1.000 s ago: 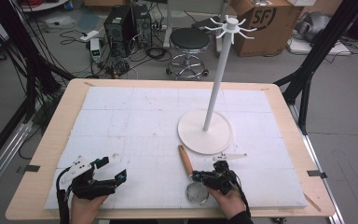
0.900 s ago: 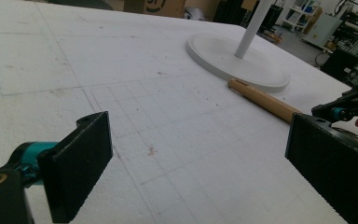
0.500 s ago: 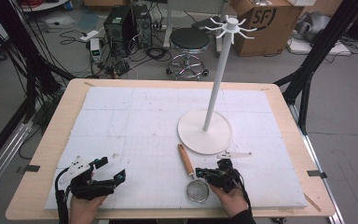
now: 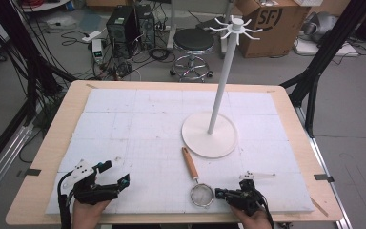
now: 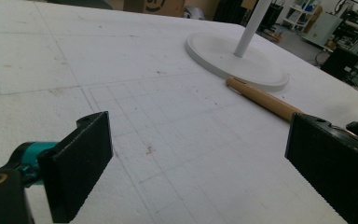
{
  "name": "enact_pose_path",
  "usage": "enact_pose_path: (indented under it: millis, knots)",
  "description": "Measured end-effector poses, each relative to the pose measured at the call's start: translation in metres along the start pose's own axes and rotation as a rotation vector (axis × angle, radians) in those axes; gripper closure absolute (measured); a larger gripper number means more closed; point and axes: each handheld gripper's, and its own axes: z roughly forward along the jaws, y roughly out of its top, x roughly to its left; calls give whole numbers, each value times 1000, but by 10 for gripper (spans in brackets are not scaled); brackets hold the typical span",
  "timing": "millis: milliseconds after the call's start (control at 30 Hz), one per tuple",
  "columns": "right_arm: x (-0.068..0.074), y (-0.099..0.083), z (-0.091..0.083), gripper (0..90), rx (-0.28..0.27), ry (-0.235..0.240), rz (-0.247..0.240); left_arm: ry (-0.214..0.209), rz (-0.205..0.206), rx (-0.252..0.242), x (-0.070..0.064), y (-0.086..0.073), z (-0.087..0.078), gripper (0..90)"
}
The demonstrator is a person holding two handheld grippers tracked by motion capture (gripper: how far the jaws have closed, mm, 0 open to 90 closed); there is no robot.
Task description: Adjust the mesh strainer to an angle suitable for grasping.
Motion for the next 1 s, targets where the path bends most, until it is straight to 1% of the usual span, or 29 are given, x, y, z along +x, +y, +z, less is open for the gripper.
enact_pose_path:
  millis: [33, 100, 167, 300, 433, 600, 733, 933, 1000]
  knots:
    - [3, 0, 2, 900, 2, 3, -13, 0, 0, 0, 0, 0, 0, 80]
    - [10, 1, 9, 900, 21, 18, -20, -1, -4, -1, 0, 0, 0, 80]
    - [15, 3, 15, 900, 28, 28, -38, 1, -3, -3, 0, 0, -1, 80]
    - [28, 11, 32, 900, 57, 56, -60, 0, -8, -7, 1, 0, -2, 80]
    - [40, 21, 49, 900, 74, 79, -89, 1, -9, -10, 2, 0, -2, 81]
    - [53, 29, 67, 900, 105, 96, -109, 2, -12, -12, 3, 0, -5, 81]
    - [57, 32, 78, 900, 116, 109, -116, 10, -14, -15, 4, 0, -7, 81]
    - [62, 39, 91, 900, 118, 125, -105, 13, -14, -16, 4, -1, -10, 81]
    - [65, 41, 95, 900, 124, 127, -111, 18, -17, -17, 4, -2, -10, 81]
